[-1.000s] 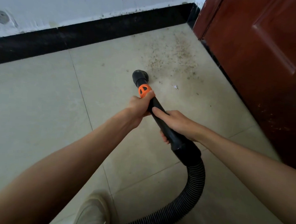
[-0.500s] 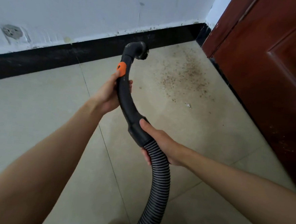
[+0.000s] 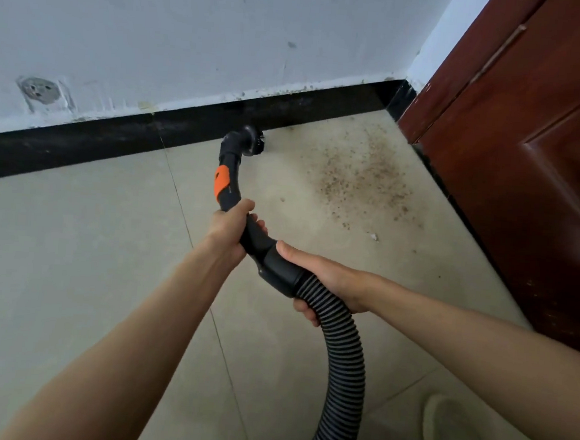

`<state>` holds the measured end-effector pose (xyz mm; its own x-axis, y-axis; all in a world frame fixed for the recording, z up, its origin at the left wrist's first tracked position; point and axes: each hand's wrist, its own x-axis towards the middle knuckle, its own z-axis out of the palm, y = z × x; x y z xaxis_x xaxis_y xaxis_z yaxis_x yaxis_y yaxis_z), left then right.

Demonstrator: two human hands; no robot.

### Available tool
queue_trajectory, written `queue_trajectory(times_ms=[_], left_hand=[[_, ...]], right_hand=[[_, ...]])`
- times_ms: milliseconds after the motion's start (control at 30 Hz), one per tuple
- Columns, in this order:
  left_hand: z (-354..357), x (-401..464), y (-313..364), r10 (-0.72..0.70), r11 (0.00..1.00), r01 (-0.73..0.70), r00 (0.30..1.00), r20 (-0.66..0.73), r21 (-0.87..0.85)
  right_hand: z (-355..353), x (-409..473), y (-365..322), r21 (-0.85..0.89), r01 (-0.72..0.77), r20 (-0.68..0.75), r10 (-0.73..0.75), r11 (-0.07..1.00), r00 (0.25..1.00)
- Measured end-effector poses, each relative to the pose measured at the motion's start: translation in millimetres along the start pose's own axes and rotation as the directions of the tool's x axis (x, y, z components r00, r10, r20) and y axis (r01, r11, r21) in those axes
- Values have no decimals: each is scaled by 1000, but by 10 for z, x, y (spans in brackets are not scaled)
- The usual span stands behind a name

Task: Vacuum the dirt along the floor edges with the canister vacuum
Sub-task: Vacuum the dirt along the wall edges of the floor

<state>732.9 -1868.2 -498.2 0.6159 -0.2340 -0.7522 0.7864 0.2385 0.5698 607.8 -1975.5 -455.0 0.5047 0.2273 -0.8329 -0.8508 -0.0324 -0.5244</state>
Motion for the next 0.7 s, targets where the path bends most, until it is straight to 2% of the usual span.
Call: queue_trajectory(times_ms=[100,200,300,367,467,567,700], left_hand=[[41,40,13,-33,999,33,999,-6,16],[252,87,116,15,997,-10,998,-61,70],[530,164,110,100,977,-68,983,-155,201],[685,221,18,145,957,-84,967,-207,276],[882,294,-88,197,945,-108,943,-270,310],[1040,350,-172,209,942,-102,923,-323,319],[1196,444,-384,226,950,-129,912,-341,286]], right_hand=[[-153,48,-75,85,-86,160,72,993,985],[-342,57,-126,148,-38,171,12,988,985],[-489,100,-35,94,137,-23,-136,986,990],[-564,134,84,-20,254,-179,-253,967,951],[-705,184,220,-92,333,-332,-344,938,878],[-866,221,315,-155,351,-398,-383,924,834],[-1145,232,465,-190,366,-400,-413,911,819]])
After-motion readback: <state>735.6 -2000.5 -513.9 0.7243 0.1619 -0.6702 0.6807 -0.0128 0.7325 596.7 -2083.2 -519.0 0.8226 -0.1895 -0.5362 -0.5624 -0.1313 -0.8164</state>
